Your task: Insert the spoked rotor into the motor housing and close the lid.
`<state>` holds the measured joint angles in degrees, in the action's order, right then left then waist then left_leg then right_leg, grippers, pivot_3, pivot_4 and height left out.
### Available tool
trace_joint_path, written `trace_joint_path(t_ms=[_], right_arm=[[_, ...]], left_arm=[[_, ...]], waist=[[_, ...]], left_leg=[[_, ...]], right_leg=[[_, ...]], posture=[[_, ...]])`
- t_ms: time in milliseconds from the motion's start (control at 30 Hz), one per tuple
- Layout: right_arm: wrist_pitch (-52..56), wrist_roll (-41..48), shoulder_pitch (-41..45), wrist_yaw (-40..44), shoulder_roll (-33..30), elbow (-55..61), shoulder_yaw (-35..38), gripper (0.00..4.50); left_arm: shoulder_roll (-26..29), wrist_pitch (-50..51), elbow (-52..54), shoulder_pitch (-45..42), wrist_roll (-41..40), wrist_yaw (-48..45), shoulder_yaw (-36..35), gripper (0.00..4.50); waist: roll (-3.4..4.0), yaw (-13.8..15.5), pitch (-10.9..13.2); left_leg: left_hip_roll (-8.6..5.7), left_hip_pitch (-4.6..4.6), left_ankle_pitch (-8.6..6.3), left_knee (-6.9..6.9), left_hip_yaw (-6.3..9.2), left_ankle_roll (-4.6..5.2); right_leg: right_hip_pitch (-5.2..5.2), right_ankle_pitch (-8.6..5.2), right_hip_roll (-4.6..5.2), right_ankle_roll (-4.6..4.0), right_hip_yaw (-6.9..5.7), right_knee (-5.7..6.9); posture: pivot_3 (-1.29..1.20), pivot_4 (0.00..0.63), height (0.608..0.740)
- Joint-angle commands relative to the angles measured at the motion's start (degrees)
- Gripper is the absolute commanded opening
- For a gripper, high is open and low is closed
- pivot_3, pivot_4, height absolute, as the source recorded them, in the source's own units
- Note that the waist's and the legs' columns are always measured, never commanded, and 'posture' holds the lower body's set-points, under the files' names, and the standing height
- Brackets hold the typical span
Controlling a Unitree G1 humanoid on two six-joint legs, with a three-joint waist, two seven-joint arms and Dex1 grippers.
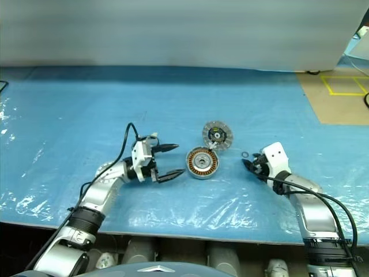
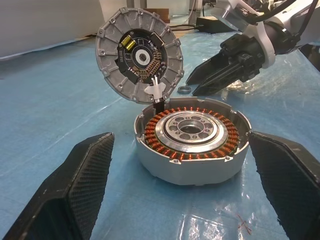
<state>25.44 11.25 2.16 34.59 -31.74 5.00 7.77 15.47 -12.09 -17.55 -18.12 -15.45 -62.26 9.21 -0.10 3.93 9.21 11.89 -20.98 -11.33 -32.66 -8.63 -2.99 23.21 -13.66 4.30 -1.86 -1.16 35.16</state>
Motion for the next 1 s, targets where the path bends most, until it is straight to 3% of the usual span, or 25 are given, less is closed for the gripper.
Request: trace_joint_path(t_ms=[33,233,1000], right_arm=[[0.1,0.5,0.5,-0.5,1.0,-0.1,-0.6,2.25],[1.0,0.9,1.8,-1.2,3.1,0.0,-0.7,2.25],[-0.1,0.4,0.3,-1.1,1.4,-0.8,-0.6,2.25]], left_arm=[[0.2,-0.2,2.0,0.1,-0.4,-0.1,-0.1,4.5],[0.5,-0.2,2.0,0.1,-0.4,-0.2,-0.1,4.5],[0.4,-0.2,1.7,-0.3,-0.3,-0.2,0.0,4.5]], waist=[[0.0,0.0,0.0],[0.0,0.0,0.0],[0.0,0.1,0.0]], left_leg=[[0.0,0.0,0.0,0.0,0.0,0.0],[0.0,0.0,0.0,0.0,0.0,-0.01],[0.0,0.0,0.0,0.0,0.0,-0.01]], right_leg=[[0.0,0.0,0.0,0.0,0.0,0.01],[0.0,0.0,0.0,0.0,0.0,0.01],[0.0,0.0,0.0,0.0,0.0,0.0]], posture=[[0.0,0.15,0.74],[0.0,0.15,0.74],[0.0,0.15,0.74]])
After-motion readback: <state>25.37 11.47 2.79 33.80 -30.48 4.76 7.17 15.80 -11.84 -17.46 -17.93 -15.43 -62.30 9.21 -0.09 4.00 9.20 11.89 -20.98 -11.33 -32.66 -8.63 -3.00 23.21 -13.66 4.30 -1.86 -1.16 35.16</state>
